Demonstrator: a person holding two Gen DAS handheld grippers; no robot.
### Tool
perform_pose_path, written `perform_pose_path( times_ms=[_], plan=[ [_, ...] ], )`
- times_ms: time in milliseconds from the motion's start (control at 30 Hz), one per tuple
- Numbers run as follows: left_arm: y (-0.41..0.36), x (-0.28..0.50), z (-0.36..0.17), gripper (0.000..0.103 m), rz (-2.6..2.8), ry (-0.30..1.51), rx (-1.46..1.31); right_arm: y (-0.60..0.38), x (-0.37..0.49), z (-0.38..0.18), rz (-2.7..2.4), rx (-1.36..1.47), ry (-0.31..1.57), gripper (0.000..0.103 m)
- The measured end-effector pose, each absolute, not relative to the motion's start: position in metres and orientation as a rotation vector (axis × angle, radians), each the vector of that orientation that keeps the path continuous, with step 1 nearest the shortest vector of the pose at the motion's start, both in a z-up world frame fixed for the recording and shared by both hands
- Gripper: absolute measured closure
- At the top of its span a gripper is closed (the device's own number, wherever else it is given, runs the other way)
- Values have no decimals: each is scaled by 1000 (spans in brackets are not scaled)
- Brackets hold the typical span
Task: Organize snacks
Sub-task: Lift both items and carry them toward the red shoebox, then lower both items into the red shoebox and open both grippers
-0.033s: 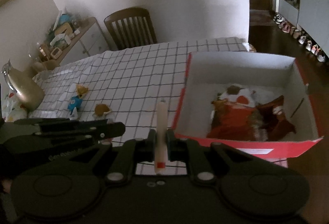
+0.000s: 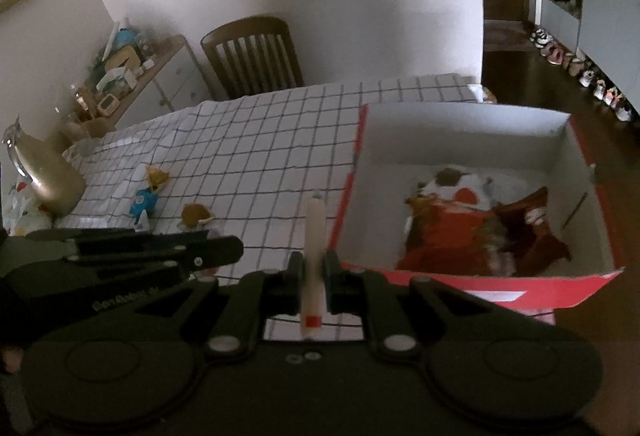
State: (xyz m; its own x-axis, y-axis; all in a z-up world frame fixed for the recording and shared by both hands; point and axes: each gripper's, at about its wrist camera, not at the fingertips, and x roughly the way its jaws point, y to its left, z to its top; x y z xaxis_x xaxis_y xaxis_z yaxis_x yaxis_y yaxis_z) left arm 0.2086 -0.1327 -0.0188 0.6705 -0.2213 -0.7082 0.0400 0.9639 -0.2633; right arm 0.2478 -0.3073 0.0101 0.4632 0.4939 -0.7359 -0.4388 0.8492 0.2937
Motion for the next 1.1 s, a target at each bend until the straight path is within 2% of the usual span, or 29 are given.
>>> perform_pose_path(
  times_ms=[467,767,1100],
  plan=[
    [-208,261,-19,86,-174,858,-184,-395,286,1,452,86,888,95],
    [-234,308,-44,86,-121,929,-115,-427,318,-25,384,106,912,95],
    [-250,349,-83,86,-64,1046,-35,-417,345,-57,402,86,977,95]
  ],
)
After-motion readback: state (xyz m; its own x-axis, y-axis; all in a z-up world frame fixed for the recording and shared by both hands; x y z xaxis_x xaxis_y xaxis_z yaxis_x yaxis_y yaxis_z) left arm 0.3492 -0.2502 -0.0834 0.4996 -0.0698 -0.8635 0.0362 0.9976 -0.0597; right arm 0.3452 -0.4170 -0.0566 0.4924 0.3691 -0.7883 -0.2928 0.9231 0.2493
